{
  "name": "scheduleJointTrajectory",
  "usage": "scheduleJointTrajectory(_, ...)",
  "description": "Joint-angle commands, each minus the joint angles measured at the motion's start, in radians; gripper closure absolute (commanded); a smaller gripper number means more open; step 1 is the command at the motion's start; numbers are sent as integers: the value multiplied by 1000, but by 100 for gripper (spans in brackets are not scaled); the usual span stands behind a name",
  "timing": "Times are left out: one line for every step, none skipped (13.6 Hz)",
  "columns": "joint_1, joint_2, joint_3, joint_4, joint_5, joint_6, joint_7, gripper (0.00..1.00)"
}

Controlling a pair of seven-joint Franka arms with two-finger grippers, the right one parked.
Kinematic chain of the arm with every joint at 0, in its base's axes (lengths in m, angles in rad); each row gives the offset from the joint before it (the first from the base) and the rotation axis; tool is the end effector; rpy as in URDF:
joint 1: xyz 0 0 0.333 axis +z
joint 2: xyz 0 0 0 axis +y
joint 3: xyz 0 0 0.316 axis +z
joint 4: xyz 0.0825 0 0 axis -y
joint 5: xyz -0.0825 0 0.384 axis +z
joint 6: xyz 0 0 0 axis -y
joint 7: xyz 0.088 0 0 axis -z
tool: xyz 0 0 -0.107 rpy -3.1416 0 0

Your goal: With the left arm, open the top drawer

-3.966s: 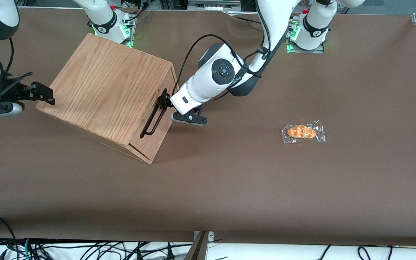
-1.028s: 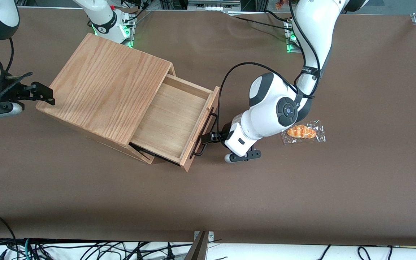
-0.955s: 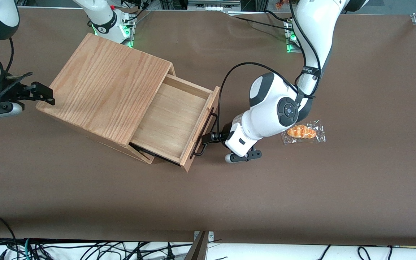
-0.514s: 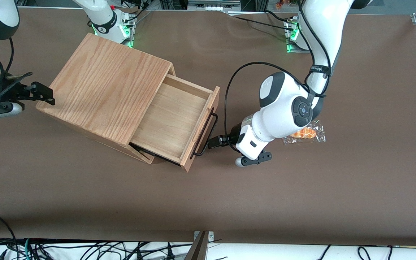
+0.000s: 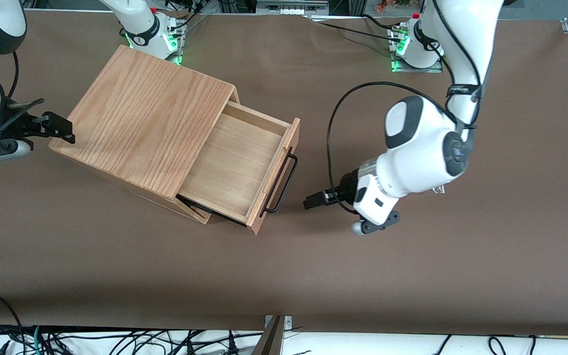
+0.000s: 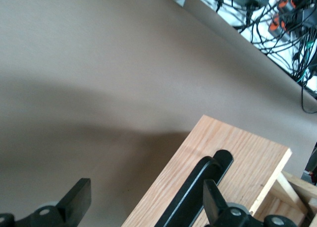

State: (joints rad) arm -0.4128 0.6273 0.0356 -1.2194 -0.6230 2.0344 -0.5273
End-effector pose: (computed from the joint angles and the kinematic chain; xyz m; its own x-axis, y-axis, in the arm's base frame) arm 0.6855 -0.3148 0.4362 0.9337 0.3108 -0.1776 0.3570 -0.7716 0.5265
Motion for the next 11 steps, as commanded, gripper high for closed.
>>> scheduleJointTrajectory(75,-67,6,-6,34,-144,6,0)
scheduleJointTrajectory(109,-90,6,-6,113,-201,9,0)
scheduleJointTrajectory(129,-110,6,-6,188,-245,10,0)
scheduleJointTrajectory(146,-119,7,-6,240,-276,10,0)
scheduleJointTrajectory(176,-121,6,-8,270,-296,13,0)
scheduleJointTrajectory(193,-121,6,-9,278,-313,18,0)
scheduleJointTrajectory(215,-121,9,-11,278,-325,30,0)
scheduleJointTrajectory(244,-123,9,-14,278,-329,53,0)
scheduleJointTrajectory(261,-126,9,-11,296,-339,87,0)
scheduleJointTrajectory(275,-141,9,-8,349,-368,116,0)
scheduleJointTrajectory(295,-141,4,-9,385,-378,153,0)
